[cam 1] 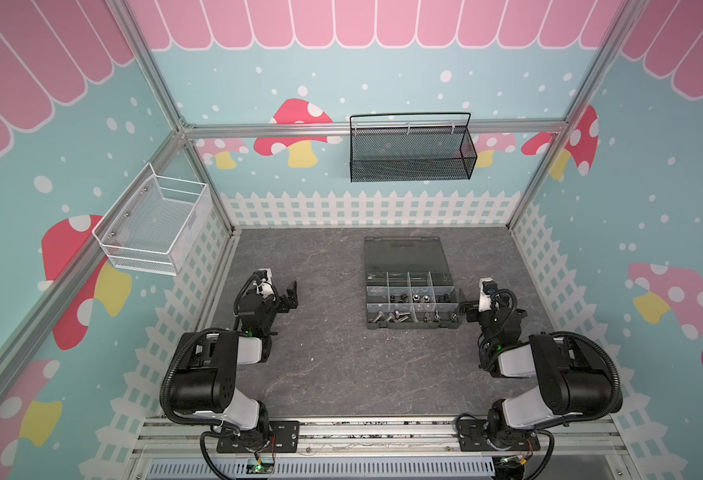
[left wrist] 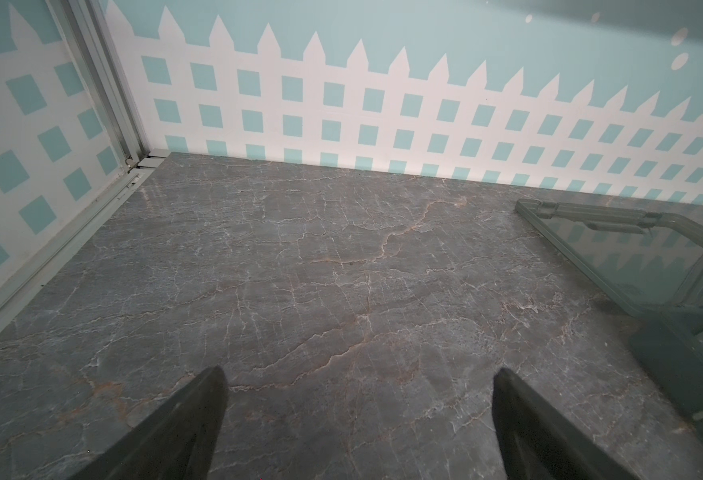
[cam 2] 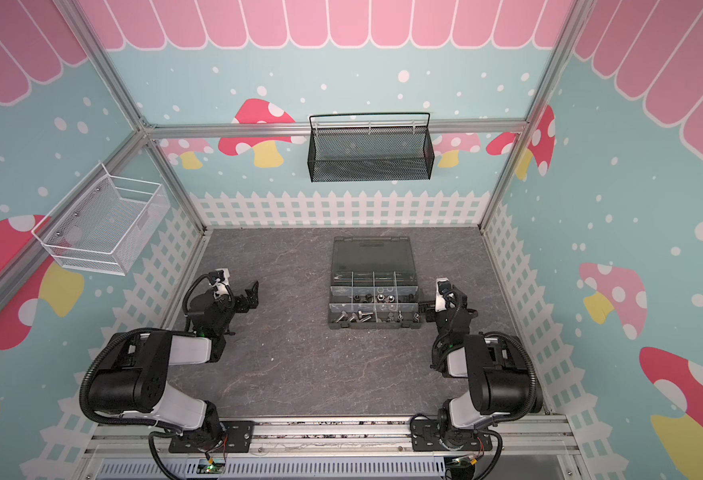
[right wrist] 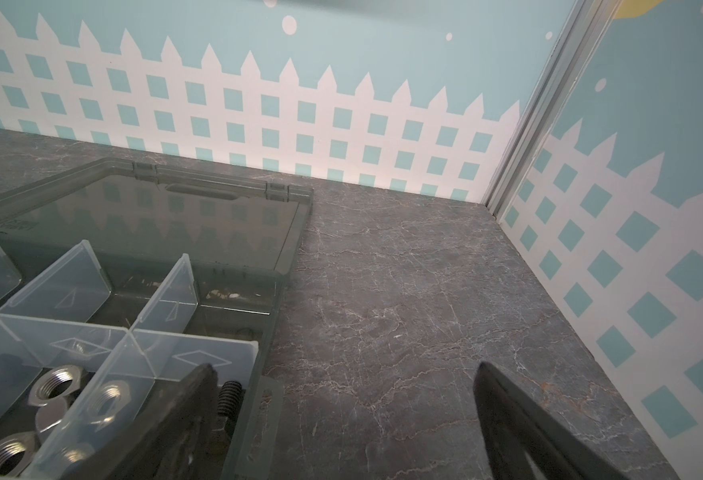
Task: Sort the screws and nuts into containers
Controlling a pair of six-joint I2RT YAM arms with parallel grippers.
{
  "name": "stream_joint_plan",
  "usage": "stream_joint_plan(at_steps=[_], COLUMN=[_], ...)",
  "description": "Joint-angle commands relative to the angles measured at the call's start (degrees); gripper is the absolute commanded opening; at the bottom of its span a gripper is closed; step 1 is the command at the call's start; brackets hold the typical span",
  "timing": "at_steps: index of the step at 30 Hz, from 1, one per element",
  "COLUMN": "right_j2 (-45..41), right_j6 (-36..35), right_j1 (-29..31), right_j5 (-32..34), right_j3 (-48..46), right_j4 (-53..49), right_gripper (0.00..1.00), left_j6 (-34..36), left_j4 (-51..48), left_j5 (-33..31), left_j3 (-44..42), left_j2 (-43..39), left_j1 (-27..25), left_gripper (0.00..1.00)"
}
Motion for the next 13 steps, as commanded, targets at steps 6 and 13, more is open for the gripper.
stream_joint_plan(at_steps=[6,13], right_j2=[0.2,0.2], right_j6=[-0.9,-1.0], right_j1=[-0.1,-0.1], right_j5=[0.3,0.2], right_j3=[0.6,0.6], right_j4=[1.1,1.1], right_gripper=[0.97,0.97], left_j6=[0.6,0.6], left_j4=[0.1,1.3], left_j5=[-1.2,-1.4], left_j3=[-0.2,-1.0], left_j2=[-0.3,-0.5], left_j1=[0.4,0.4], left_gripper=[1.0,1.0])
